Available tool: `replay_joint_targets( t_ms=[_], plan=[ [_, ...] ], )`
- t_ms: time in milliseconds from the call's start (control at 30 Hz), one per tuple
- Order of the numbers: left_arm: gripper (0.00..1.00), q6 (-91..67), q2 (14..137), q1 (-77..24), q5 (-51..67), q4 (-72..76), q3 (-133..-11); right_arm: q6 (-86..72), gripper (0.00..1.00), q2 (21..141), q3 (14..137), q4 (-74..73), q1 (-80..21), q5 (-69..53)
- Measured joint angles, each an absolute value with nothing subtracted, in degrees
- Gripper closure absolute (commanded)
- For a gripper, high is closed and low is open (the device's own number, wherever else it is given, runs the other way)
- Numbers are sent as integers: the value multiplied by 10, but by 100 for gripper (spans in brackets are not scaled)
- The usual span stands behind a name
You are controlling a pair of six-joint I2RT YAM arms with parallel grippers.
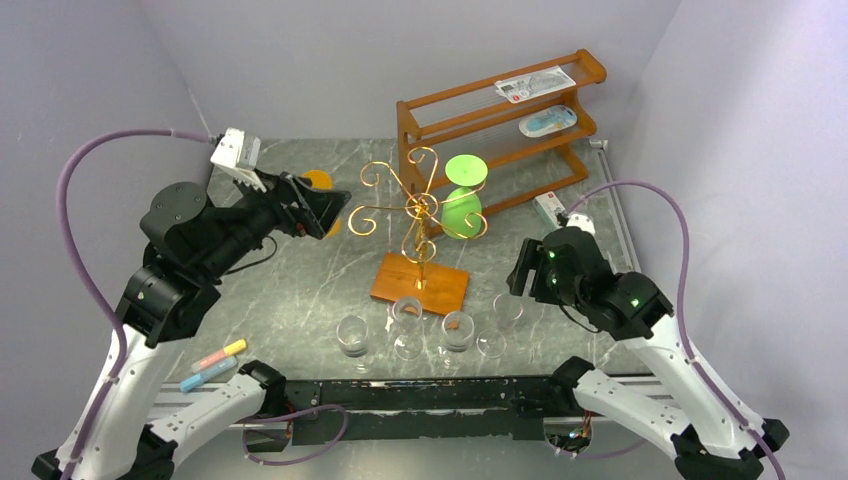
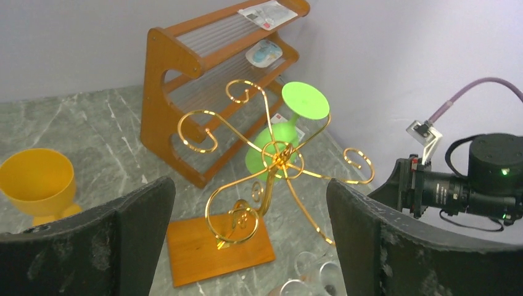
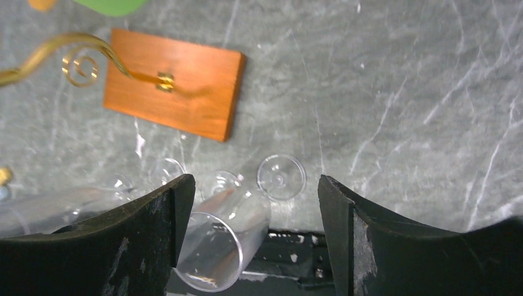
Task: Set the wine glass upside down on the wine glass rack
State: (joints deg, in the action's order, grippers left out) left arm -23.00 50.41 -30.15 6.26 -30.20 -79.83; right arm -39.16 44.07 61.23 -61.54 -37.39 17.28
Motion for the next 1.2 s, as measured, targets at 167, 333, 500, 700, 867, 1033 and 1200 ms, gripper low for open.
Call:
replay_joint_targets(
  t_ms=[167, 333, 500, 700, 867, 1033, 1200],
  plan=[
    [3, -205, 469, -302, 50, -312, -761, -385, 28, 450, 603, -652, -374, 146],
    [3, -191, 458, -302, 40, -316, -742, -375, 30, 452, 609, -677, -374, 117],
    [4, -183, 462, -302, 37, -314, -732, -368, 30, 450, 610, -694, -374, 100],
    [4, -180, 474, -302, 27, -311, -727, -371, 29, 446, 625, -692, -374, 115],
    [3, -181, 486, -302, 22, -311, -725, -371, 43, 449, 636, -677, -374, 129],
    [4, -188, 487, -302, 15, -310, -723, -371, 58, 455, 665, -684, -374, 136],
    [4, -194, 487, -302, 15, -303, -723, -364, 48, 449, 665, -699, -374, 110]
  ],
)
